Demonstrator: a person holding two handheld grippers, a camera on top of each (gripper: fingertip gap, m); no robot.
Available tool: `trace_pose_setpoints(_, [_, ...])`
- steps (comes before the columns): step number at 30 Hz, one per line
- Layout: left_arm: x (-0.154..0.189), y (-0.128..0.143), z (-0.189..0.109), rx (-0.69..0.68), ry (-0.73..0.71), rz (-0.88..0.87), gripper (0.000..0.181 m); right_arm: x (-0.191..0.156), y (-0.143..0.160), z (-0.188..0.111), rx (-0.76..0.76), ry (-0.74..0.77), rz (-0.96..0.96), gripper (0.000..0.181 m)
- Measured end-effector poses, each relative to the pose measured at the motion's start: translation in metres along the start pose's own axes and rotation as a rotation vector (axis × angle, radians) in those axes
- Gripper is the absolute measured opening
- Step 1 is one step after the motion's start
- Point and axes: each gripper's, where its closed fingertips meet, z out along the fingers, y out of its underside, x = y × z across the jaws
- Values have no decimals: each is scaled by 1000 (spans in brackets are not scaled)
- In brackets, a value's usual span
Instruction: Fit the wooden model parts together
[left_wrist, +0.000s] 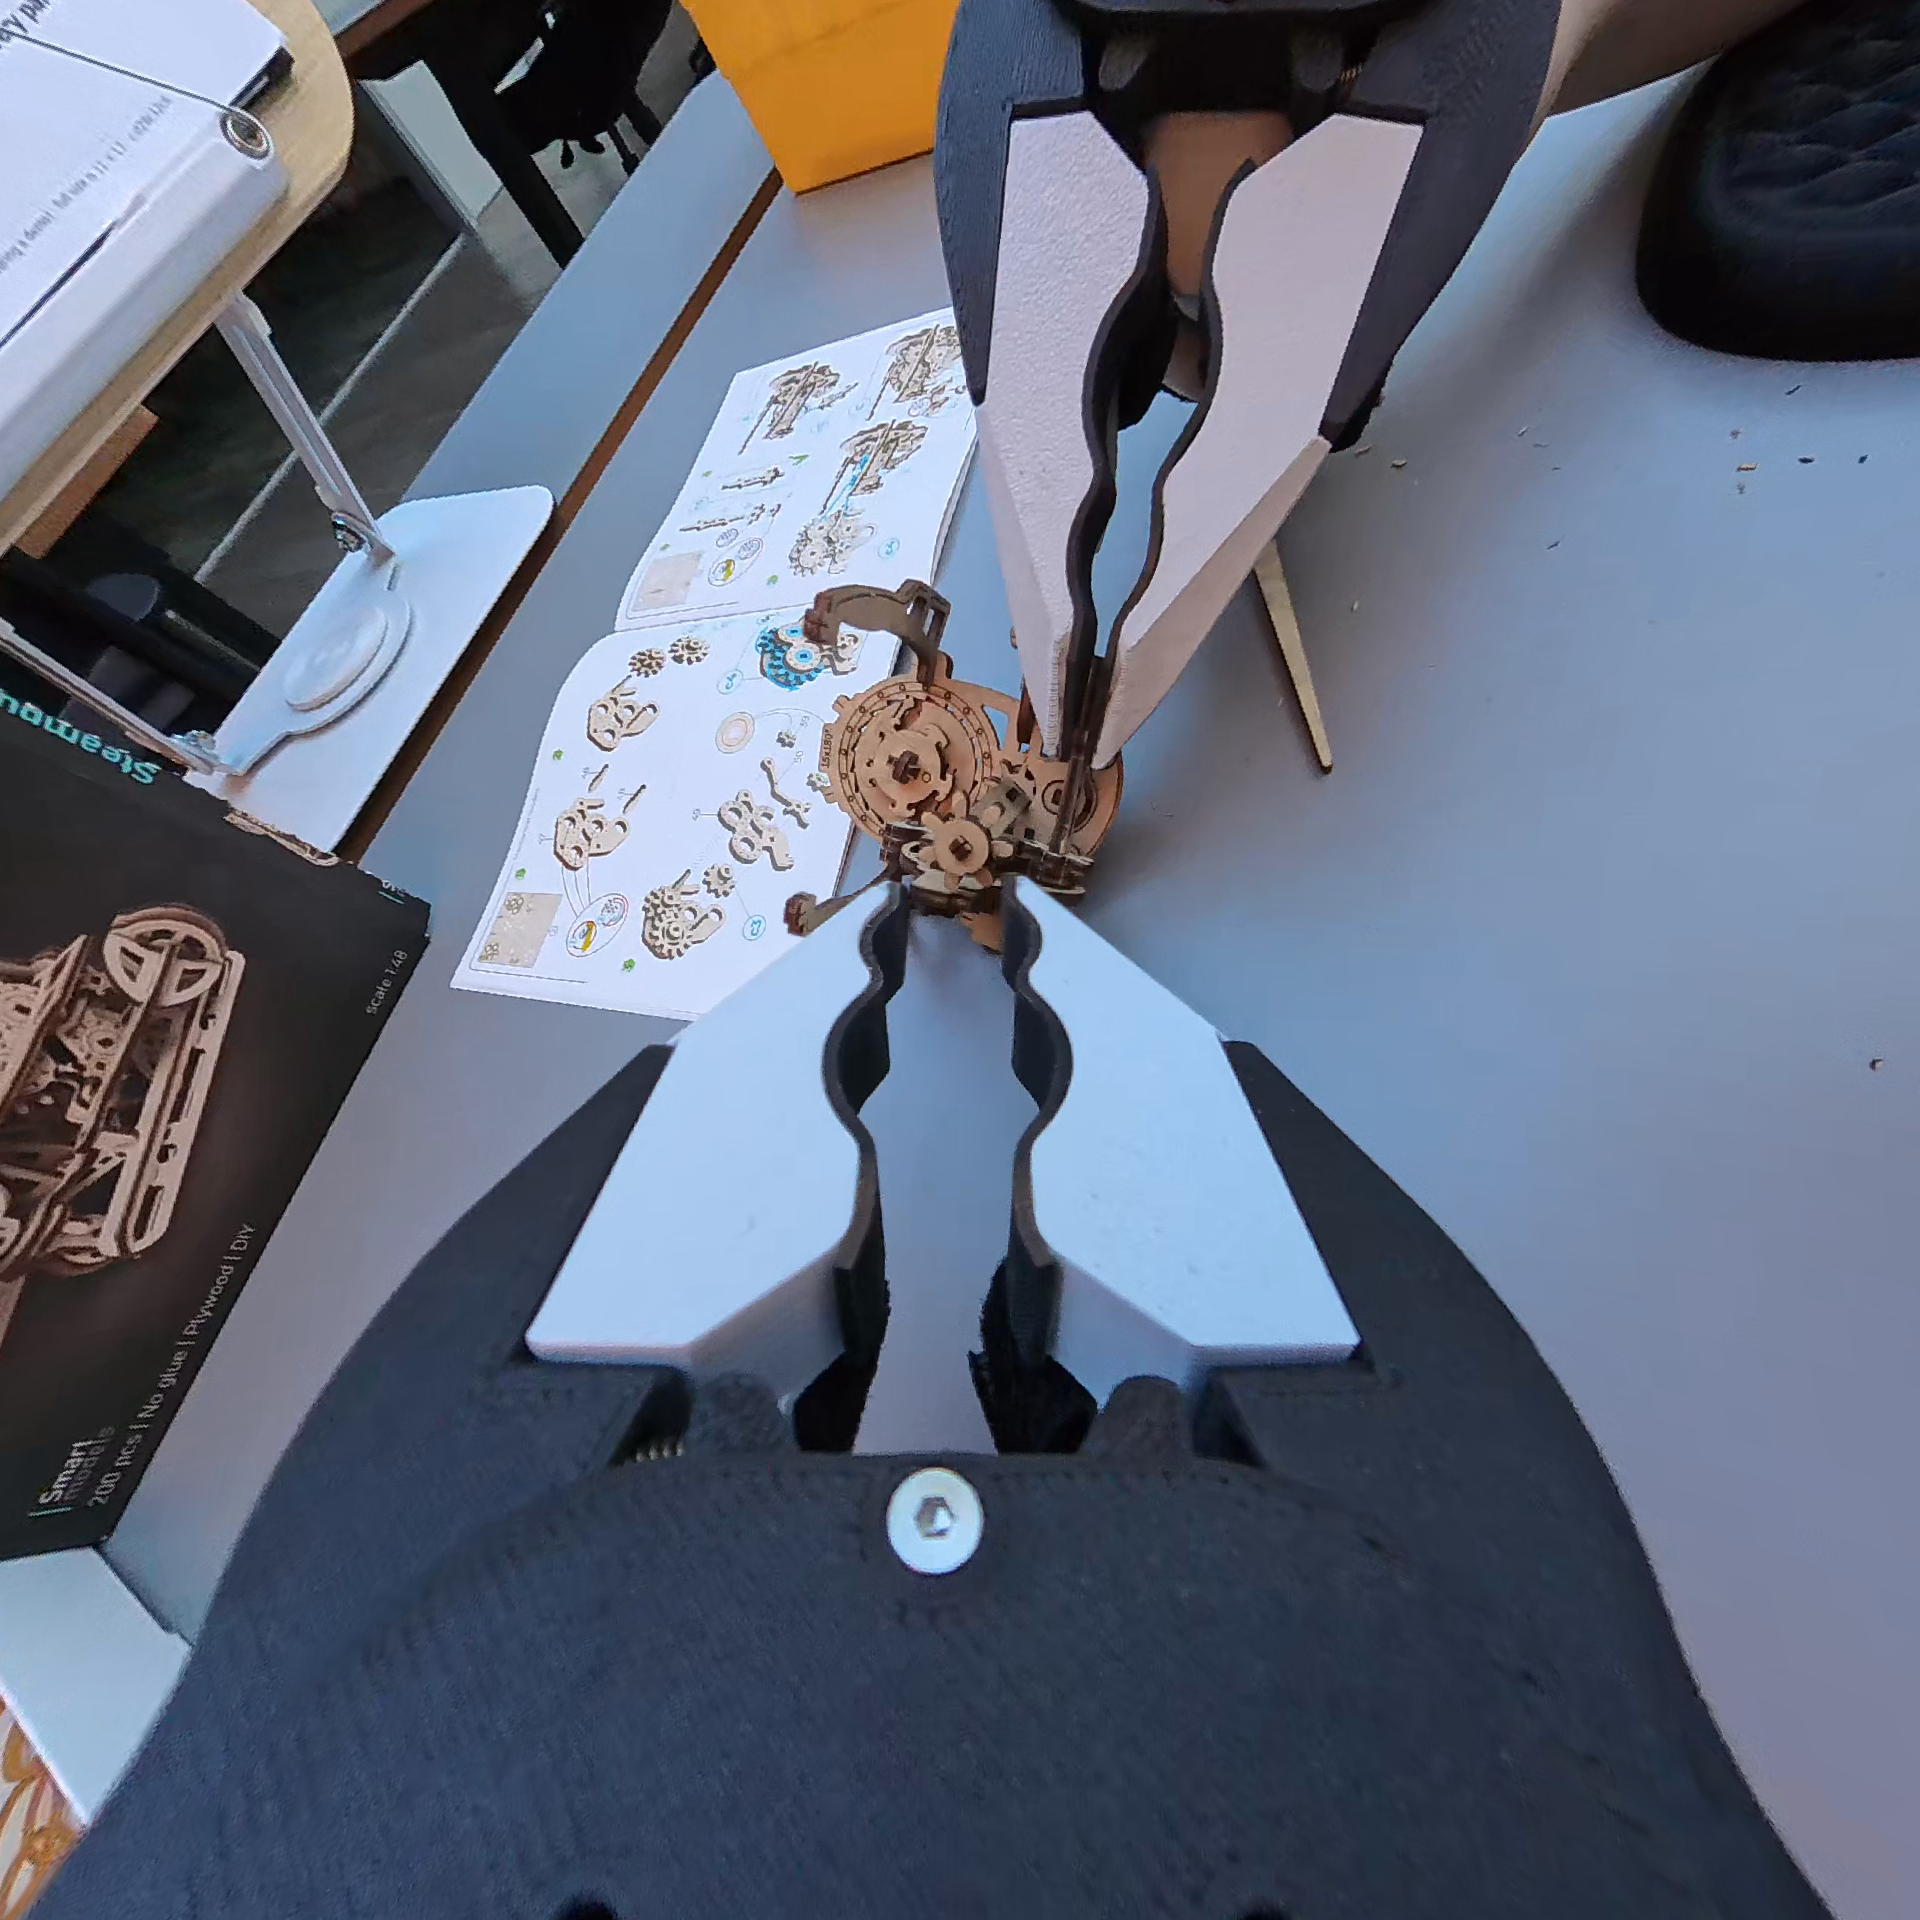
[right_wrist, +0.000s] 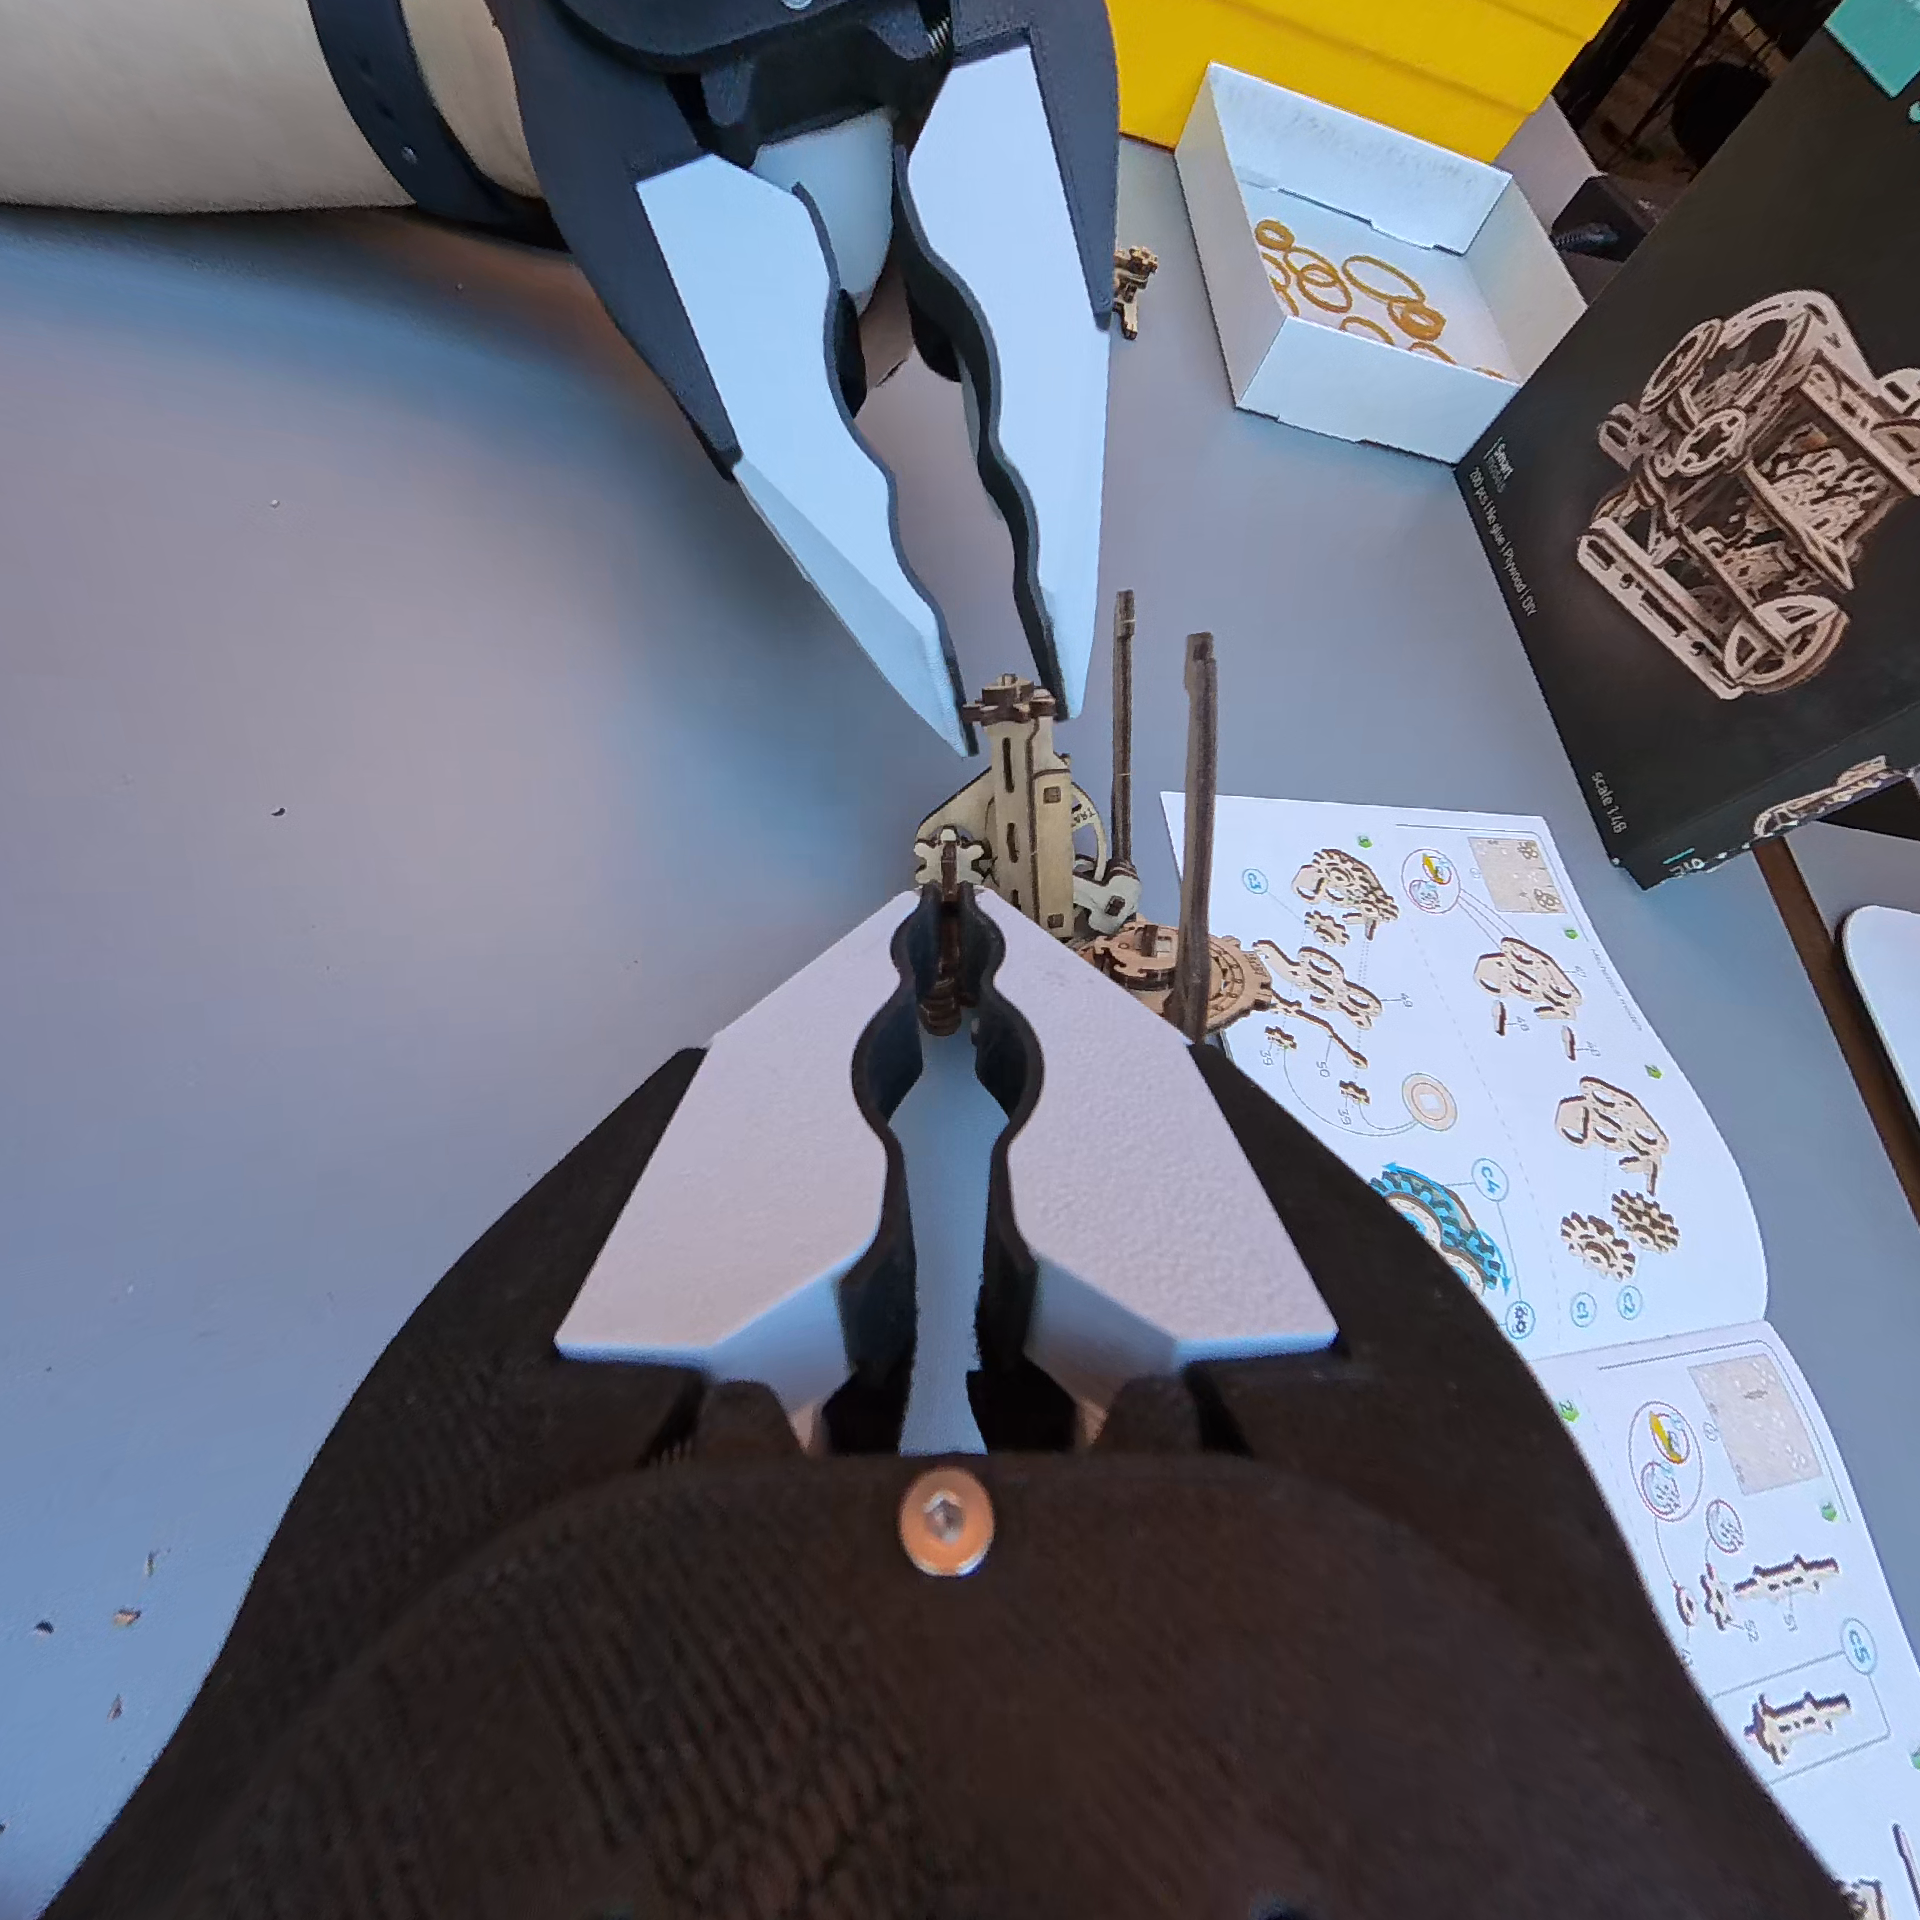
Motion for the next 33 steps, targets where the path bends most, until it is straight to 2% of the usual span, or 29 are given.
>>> trace_pose_setpoints(13, [0, 1, 2, -26, -2, 37, 10, 0, -1, 2, -10, 7, -17, 0])
trace_pose_setpoints(26, [1, 2, 4, -58, -31, 52, 10, -3, 0, 4, -78, 132, -282, 0])
trace_pose_setpoints(33, [0, 1, 4, -65, -41, 8, 10, 3, -2, 3, 12, 42, 66, 0])
